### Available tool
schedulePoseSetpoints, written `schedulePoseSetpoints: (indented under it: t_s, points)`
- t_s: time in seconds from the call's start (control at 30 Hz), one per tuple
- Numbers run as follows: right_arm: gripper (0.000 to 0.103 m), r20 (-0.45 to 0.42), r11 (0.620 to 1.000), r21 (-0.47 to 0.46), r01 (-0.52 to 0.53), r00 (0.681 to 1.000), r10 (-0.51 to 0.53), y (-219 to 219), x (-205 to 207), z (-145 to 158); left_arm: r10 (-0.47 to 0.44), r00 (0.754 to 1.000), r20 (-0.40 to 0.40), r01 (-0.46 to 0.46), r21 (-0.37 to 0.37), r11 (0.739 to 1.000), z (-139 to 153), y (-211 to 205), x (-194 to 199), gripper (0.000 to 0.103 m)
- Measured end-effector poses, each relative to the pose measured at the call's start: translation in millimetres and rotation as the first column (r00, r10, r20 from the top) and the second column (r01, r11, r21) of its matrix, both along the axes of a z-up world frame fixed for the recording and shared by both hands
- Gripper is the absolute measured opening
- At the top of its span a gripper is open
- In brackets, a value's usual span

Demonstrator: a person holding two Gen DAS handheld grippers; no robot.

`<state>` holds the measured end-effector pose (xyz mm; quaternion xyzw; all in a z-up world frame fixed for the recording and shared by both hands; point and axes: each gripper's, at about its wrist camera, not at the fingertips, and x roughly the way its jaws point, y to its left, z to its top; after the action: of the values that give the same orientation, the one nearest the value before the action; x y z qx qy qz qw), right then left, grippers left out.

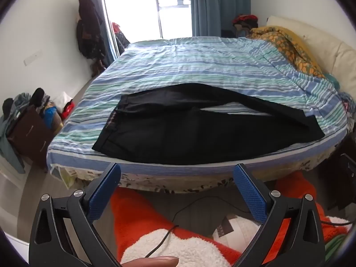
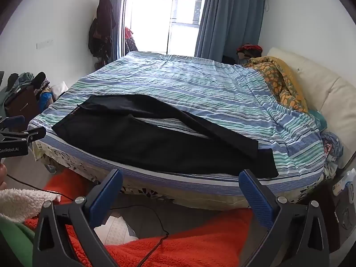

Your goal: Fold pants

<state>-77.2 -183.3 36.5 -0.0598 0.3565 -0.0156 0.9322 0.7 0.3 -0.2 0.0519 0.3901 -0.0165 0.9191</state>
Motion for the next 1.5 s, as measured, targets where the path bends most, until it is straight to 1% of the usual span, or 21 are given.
schedulePoseSetpoints:
  t_s: [0.17, 0.2, 0.23, 0.3, 0.37, 0.47, 0.5, 0.83, 1.03, 1.33, 1.5]
  points:
    - [0.103, 0.006, 1.0, 0.0, 0.004, 1.0, -0.004, 4, -1, 2, 0.007, 1.0, -0.009, -0.007, -0.004, 1.0, -1, 1, 2, 0.101]
    - [0.103, 0.007, 1.0, 0.001, 0.004, 1.0, -0.004, 5, -2, 2, 0.005, 1.0, -0.009, -0.005, -0.005, 1.0, -3, 7, 3, 0.101]
    - [0.103, -0.004, 1.0, 0.011, 0.004, 1.0, -0.004, -1, 1, -2, 0.0, 1.0, -0.004, 0.0, -0.004, 1.0, -3, 9, 0, 0.101]
    - [0.103, -0.004, 1.0, 0.011, 0.005, 1.0, -0.005, 2, -1, -4, -0.002, 1.0, -0.004, 0.002, -0.001, 1.0, -3, 11, 1, 0.101]
    - [0.103, -0.005, 1.0, 0.015, 0.007, 1.0, -0.007, 4, -2, -5, -0.004, 1.0, 0.002, 0.004, 0.013, 1.0, -3, -1, -2, 0.101]
    - [0.103, -0.003, 1.0, 0.016, 0.008, 1.0, -0.008, 6, -6, -6, -0.004, 1.0, 0.004, 0.004, 0.011, 1.0, -4, 0, -3, 0.101]
    - [0.103, -0.008, 1.0, 0.014, 0.005, 1.0, -0.005, 3, -4, -2, -0.005, 1.0, 0.004, 0.005, 0.01, 1.0, -4, 0, -3, 0.101]
    - [0.103, -0.024, 1.0, 0.018, 0.004, 1.0, -0.003, -1, 3, -7, -0.006, 1.0, 0.004, 0.006, 0.012, 1.0, -6, 1, -2, 0.101]
    - [0.103, -0.032, 1.0, 0.023, 0.021, 0.999, -0.02, -4, 4, -7, -0.006, 1.0, 0.003, 0.006, 0.018, 1.0, -7, 1, -2, 0.101]
    - [0.103, -0.022, 1.0, 0.011, 0.019, 1.0, -0.019, -3, 3, -6, -0.011, 1.0, 0.0, 0.011, 0.027, 1.0, -8, 1, -4, 0.101]
    - [0.103, -0.022, 0.999, 0.023, 0.032, 0.999, -0.031, -6, 3, -5, -0.011, 1.0, -0.001, 0.011, 0.029, 1.0, -8, 0, -4, 0.101]
